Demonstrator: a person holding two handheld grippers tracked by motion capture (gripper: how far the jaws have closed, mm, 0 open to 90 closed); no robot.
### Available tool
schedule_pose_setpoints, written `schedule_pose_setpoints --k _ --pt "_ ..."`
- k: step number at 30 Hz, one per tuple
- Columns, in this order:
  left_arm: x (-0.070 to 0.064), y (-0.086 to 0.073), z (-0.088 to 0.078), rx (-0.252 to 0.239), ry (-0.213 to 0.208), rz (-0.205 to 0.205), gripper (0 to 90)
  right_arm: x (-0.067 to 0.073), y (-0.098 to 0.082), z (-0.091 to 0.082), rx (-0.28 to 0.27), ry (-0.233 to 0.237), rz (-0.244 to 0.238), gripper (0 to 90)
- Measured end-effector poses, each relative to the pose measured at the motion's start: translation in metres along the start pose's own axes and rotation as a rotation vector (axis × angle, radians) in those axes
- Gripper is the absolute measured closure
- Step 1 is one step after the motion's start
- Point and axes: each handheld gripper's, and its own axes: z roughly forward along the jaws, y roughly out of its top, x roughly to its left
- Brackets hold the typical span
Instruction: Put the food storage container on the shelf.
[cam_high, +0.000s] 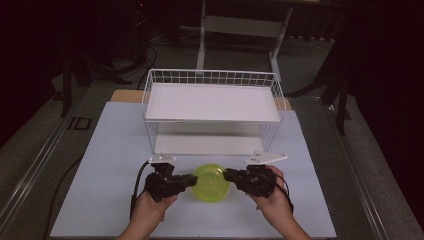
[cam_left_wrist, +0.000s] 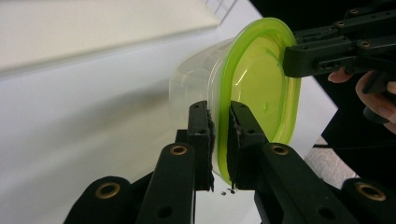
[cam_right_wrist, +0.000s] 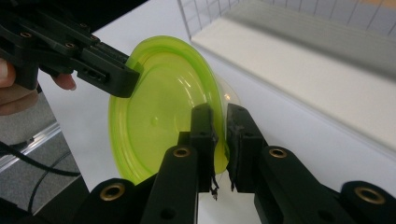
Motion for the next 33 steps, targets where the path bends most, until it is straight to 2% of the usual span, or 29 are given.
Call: schedule_pose_setpoints --k 6,11,14,17,20,22,27,33 --pt "-0.004 0.031 -0.013 -0.048 -0.02 -0.004 81.6 -0.004 0.032 -0.016 -0.045 -0.001 -0.01 82.0" --pt "-0.01 0.055 -0.023 -0.08 0.001 0.029 81.6 -0.008 0.057 -0.025 -0.062 -0.009 -0.018 82.1" --pt "-0.012 0.064 -0.026 -0.088 0.006 0.035 81.6 -0.01 0.066 -0.028 -0.066 -0.01 -0.024 82.1" --pt "-0.014 0.079 -0.03 -0.1 0.019 0.048 81.6 -0.017 0.085 -0.032 -0.081 -0.005 -0.022 82.1" --pt "-0.016 0.093 -0.035 -0.118 0.025 0.055 81.6 -0.02 0.094 -0.035 -0.096 -0.004 -0.024 82.1" --pt "-0.016 0.105 -0.037 -0.129 0.02 0.048 81.6 -0.021 0.102 -0.038 -0.103 -0.009 -0.033 82.1" --pt "-0.017 0.129 -0.04 -0.15 0.038 0.043 81.6 -0.03 0.13 -0.043 -0.11 -0.022 -0.033 81.9" --pt "-0.011 0.15 -0.038 -0.162 0.052 0.04 81.6 -0.043 0.15 -0.04 -0.116 -0.03 -0.05 81.8"
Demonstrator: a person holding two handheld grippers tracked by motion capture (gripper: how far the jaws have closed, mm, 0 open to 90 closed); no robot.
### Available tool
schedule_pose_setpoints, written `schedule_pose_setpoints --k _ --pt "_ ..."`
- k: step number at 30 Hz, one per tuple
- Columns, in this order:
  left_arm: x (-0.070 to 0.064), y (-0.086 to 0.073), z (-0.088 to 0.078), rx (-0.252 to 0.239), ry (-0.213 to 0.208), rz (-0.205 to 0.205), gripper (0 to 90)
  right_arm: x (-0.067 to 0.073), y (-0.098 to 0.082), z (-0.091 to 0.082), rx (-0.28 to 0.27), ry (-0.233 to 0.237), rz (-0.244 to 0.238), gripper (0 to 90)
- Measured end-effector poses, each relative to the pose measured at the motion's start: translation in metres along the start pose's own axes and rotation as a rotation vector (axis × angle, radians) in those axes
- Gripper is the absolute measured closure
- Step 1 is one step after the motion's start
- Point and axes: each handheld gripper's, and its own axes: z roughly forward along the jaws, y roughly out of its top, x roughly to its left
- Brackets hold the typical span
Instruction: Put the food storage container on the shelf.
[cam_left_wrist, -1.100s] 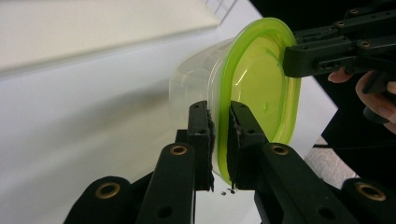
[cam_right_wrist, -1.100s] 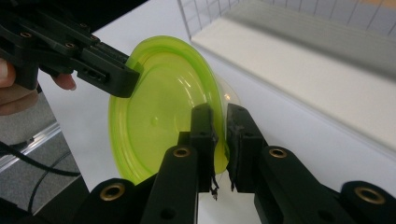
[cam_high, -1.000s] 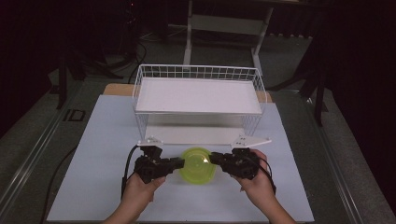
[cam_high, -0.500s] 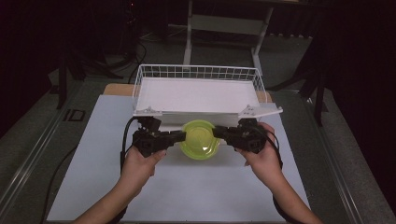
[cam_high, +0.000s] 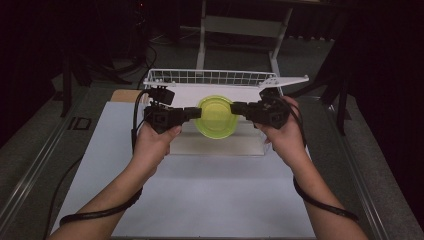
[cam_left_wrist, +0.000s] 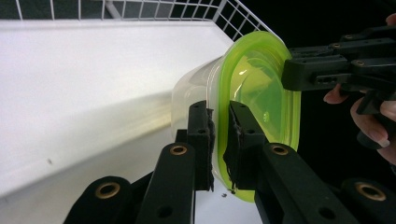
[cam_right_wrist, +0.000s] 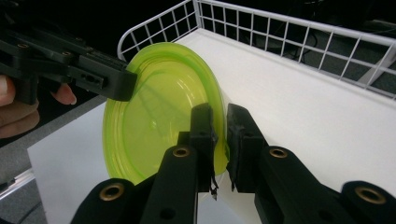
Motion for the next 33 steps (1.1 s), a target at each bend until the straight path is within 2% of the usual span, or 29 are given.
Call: schedule_pose_setpoints --k 5,6,9,15,19,24,30,31,33 --pt "0.007 0.013 0.007 -0.018 0.004 -0.002 81.6 -0.012 0.012 0.006 -0.012 -0.008 0.011 81.4" --pt "0.009 0.016 0.01 -0.015 0.003 -0.014 81.5 -0.014 0.014 0.008 -0.011 -0.015 0.006 81.3" --pt "0.018 0.023 0.017 0.008 -0.011 -0.04 81.5 -0.022 0.018 0.014 -0.007 -0.026 0.02 81.2" --pt "0.027 0.034 0.03 0.023 0.016 -0.059 81.5 -0.036 0.024 0.028 0.015 -0.048 0.053 80.3" --pt "0.035 0.039 0.039 0.053 0.011 -0.093 81.4 -0.045 0.025 0.035 0.036 -0.058 0.073 80.1" --pt "0.038 0.044 0.043 0.059 0.016 -0.094 81.3 -0.051 0.026 0.038 0.031 -0.048 0.096 80.1" --pt "0.047 0.048 0.05 0.048 0.006 -0.135 79.7 -0.054 0.033 0.045 0.045 -0.099 0.099 76.0" --pt "0.047 0.049 0.05 0.049 0.014 -0.131 78.8 -0.055 0.034 0.047 0.049 -0.119 0.099 72.8" --pt "0.049 0.05 0.052 0.046 0.027 -0.137 76.6 -0.057 0.034 0.051 0.065 -0.136 0.105 73.4"
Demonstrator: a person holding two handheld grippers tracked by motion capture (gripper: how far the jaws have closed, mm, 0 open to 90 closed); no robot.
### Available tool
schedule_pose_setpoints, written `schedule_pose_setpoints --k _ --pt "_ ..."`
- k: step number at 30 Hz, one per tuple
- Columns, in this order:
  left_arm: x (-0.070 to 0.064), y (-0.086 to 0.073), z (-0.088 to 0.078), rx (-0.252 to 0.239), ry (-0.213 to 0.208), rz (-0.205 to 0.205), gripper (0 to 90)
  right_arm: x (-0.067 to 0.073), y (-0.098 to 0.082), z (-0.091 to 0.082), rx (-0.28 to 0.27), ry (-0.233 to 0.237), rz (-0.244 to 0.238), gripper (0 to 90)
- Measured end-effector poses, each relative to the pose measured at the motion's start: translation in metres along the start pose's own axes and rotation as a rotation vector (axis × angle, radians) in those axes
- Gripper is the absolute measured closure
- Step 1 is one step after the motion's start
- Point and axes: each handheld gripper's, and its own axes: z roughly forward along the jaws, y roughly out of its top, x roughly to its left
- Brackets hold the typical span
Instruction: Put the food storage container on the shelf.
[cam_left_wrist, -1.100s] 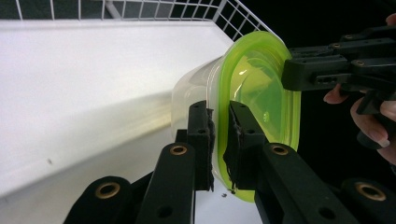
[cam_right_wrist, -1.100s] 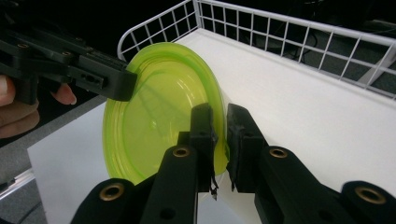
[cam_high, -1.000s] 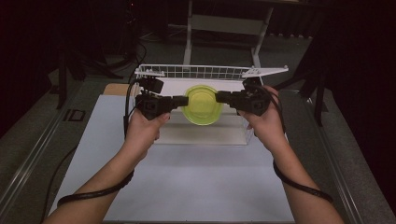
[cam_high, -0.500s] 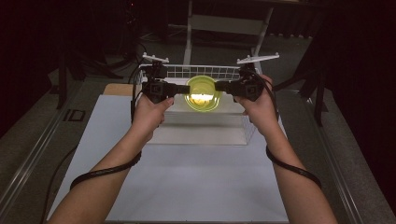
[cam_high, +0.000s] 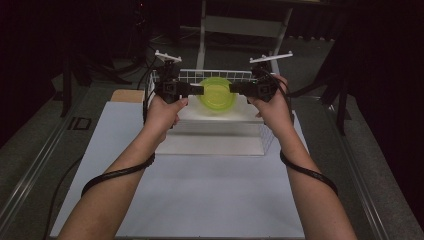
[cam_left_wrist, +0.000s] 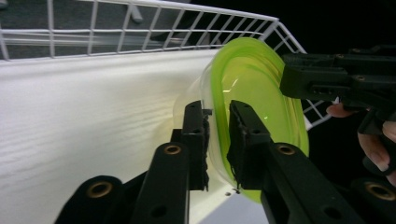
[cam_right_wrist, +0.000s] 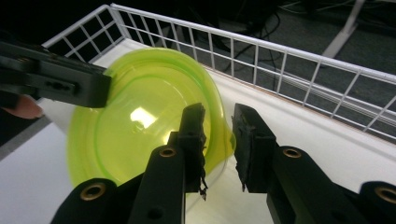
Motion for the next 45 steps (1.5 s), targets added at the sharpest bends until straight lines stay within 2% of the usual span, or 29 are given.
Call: schedule_pose_setpoints --k 2,5,6,9,11,15,17,19,21,23,25,30,32,37,38,40,41,42,43,44,45 --pt "0.001 0.0 0.002 0.005 0.013 -0.001 74.2 -0.002 0.0 0.003 0.01 -0.01 0.014 72.4" --pt "0.006 -0.003 0.004 0.0 0.008 -0.028 70.6 -0.003 -0.001 0.007 0.008 -0.028 0.015 68.7" --pt "0.006 -0.003 0.005 -0.007 0.02 -0.02 66.1 -0.004 -0.001 0.008 0.002 -0.023 0.018 65.7" --pt "0.009 -0.003 0.005 -0.013 0.036 -0.019 61.5 -0.004 -0.001 0.008 -0.016 -0.018 0.018 61.3" --pt "0.008 -0.003 0.004 -0.024 0.054 -0.004 58.4 -0.002 0.0 0.008 -0.024 -0.01 0.018 58.4" --pt "0.007 -0.001 -0.001 -0.058 0.057 -0.005 51.9 0.0 0.002 0.002 -0.049 -0.001 0.004 52.7" --pt "0.005 -0.001 -0.007 -0.088 0.055 0.019 49.8 0.002 0.004 -0.003 -0.064 0.0 -0.001 52.7" --pt "0.002 -0.003 -0.012 -0.104 0.023 0.036 48.4 0.003 0.004 -0.009 -0.081 0.012 -0.002 52.1" --pt "-0.002 -0.006 -0.016 -0.109 0.029 0.06 47.1 0.006 0.003 -0.015 -0.094 0.025 -0.004 52.0" --pt "-0.004 -0.01 -0.022 -0.119 0.001 0.066 46.3 0.008 0.0 -0.02 -0.102 0.038 -0.008 51.5" --pt "-0.008 -0.015 -0.028 -0.124 -0.001 0.096 46.3 0.011 -0.003 -0.024 -0.106 0.046 -0.009 49.2" --pt "-0.012 -0.025 -0.035 -0.098 -0.004 0.179 43.9 0.018 -0.013 -0.03 -0.108 0.059 -0.029 39.9" --pt "-0.011 -0.03 -0.039 -0.103 -0.022 0.183 43.9 0.021 -0.018 -0.032 -0.112 0.043 -0.045 38.2" --pt "-0.012 -0.044 -0.049 -0.153 -0.055 0.195 43.8 0.024 -0.026 -0.039 -0.135 0.081 -0.037 25.5" --pt "-0.013 -0.048 -0.051 -0.165 -0.079 0.201 43.5 0.025 -0.028 -0.041 -0.141 0.085 -0.042 22.5" --pt "-0.015 -0.055 -0.054 -0.171 -0.125 0.219 35.9 0.027 -0.034 -0.044 -0.16 0.11 -0.06 16.4" --pt "-0.016 -0.059 -0.056 -0.167 -0.169 0.236 35.8 0.028 -0.037 -0.045 -0.163 0.116 -0.065 14.7" --pt "-0.017 -0.063 -0.057 -0.155 -0.188 0.266 34.1 0.028 -0.04 -0.045 -0.166 0.124 -0.062 13.9" --pt "-0.019 -0.066 -0.057 -0.161 -0.196 0.293 24.7 0.029 -0.044 -0.046 -0.171 0.135 -0.059 13.9" --pt "-0.021 -0.072 -0.057 -0.161 -0.204 0.315 20.3 0.031 -0.047 -0.046 -0.174 0.131 -0.059 14.0" --pt "-0.023 -0.074 -0.057 -0.158 -0.196 0.327 20.3 0.032 -0.052 -0.046 -0.179 0.123 -0.063 13.9"
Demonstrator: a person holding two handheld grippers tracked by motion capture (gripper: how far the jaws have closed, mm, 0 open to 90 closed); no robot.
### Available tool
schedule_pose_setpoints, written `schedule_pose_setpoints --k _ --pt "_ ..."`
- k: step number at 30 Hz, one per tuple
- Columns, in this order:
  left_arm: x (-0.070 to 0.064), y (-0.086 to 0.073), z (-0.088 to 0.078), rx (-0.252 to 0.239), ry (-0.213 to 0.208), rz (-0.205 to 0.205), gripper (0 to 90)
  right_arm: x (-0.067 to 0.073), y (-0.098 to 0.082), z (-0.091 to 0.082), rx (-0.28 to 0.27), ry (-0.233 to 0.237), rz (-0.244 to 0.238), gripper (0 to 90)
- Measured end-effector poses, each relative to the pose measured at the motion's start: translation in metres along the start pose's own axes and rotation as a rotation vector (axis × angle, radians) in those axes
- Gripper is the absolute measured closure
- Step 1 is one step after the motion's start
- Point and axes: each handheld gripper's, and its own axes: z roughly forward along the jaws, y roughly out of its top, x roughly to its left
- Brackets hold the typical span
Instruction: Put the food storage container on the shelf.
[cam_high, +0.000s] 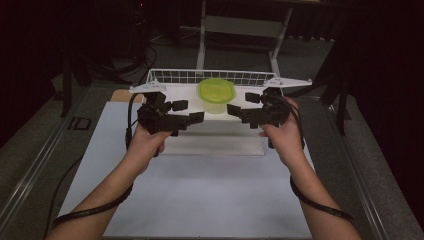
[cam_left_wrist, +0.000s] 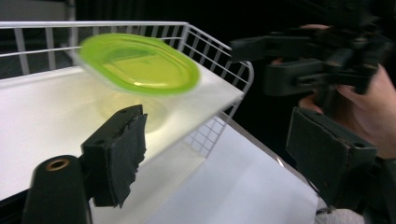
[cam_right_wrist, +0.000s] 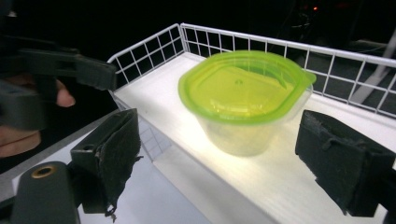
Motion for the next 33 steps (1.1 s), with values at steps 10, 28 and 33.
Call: schedule_pose_setpoints --k 10,28,33 --pt "-0.009 -0.022 0.0 -0.069 0.015 0.029 0.9 0.008 -0.025 -0.006 -0.014 0.014 -0.007 14.0" --pt "-0.026 -0.071 -0.006 -0.063 0.031 0.128 0.9 0.022 -0.076 -0.016 -0.013 0.05 -0.04 14.1" --pt "-0.033 -0.083 -0.008 -0.065 0.028 0.174 0.9 0.025 -0.095 -0.019 -0.011 0.048 -0.045 14.2"
